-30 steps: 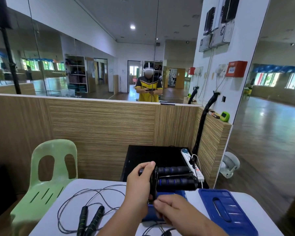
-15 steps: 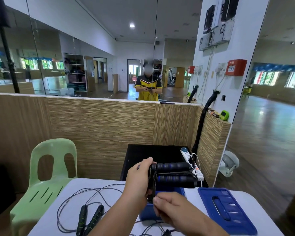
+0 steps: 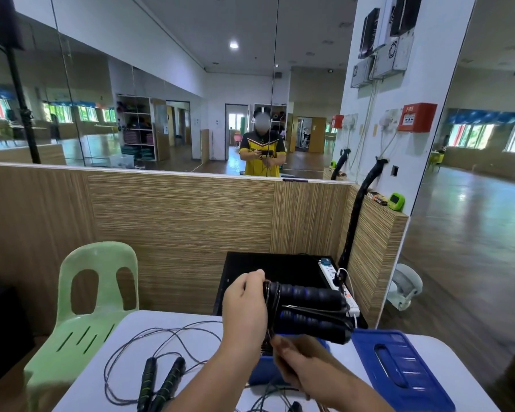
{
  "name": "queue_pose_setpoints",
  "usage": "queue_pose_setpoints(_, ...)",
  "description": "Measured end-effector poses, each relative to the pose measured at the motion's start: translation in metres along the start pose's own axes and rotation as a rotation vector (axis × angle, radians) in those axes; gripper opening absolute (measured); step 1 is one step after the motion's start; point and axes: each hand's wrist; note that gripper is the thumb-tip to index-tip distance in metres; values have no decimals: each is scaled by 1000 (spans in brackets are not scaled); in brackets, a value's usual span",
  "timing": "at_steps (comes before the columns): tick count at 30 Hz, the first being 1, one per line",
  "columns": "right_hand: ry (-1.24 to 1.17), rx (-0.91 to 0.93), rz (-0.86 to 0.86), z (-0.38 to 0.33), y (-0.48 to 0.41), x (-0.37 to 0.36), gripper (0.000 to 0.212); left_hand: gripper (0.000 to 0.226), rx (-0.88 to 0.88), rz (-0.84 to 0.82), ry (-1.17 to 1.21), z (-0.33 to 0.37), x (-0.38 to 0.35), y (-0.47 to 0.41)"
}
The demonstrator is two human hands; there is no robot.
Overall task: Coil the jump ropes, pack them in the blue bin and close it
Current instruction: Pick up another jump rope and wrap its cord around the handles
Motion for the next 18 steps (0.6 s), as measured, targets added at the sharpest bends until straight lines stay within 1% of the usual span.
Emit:
queue_pose_setpoints(3, 3, 120, 27, 1, -1, 2, 45, 38, 8, 20, -5, 3, 0, -1)
queue_pose_setpoints(5, 69, 185, 78, -4, -2, 3, 39, 38, -7, 32, -29, 5, 0, -1)
queue_pose_setpoints(6, 180, 256, 121, -2, -4, 7, 34, 38, -24, 29, -48, 6, 1, -1)
queue_pose_setpoints(8, 241, 231, 148, 6, -7, 19, 25, 37, -35, 22, -86, 6, 3, -2)
queue_pose_setpoints(9, 157, 133, 103, 10, -11, 23, 19, 36, -29, 16, -97, 6, 4, -2)
queue_pose_setpoints(10, 179, 105, 163, 15, -15, 28, 26, 37, -21, 5, -101, 5, 6, -2)
queue_pose_setpoints(11, 67, 39, 238, 14, -21, 32, 24, 40, -7, -3, -102, 3, 7, -2)
queue_pose_setpoints(12, -39, -27, 281, 18, -29, 39, 17, 41, 11, -9, -99, 2, 7, -2)
queue_pose_setpoints(13, 44, -57, 314, 16, -33, 50, 24, 40, 29, -16, -94, 0, 8, -1)
queue_pose_setpoints(14, 187, -47, 329, 10, -37, 61, 30, 38, 42, -24, -90, -1, 9, 0)
queue_pose_setpoints(15, 212, 30, 296, 5, -44, 71, 30, 35, 51, -34, -100, -2, 10, 1)
queue_pose_setpoints(16, 314, 87, 250, -5, -46, 79, 25, 33, 56, -44, -117, -4, 12, 2)
queue_pose_setpoints(17, 454, 141, 189, -10, -48, 86, 23, 33, 61, -58, -130, -5, 13, 3)
queue_pose_setpoints(18, 601, 156, 164, -14, -47, 92, 28, 34, 68, -74, -136, -8, 14, 4)
Point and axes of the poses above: each hand's wrist, its own y-axis away from the middle knuckle, its own x-axis out of the back of the hand, z = x × y, and after that the axes turned 6 degrees about -x, right-handed
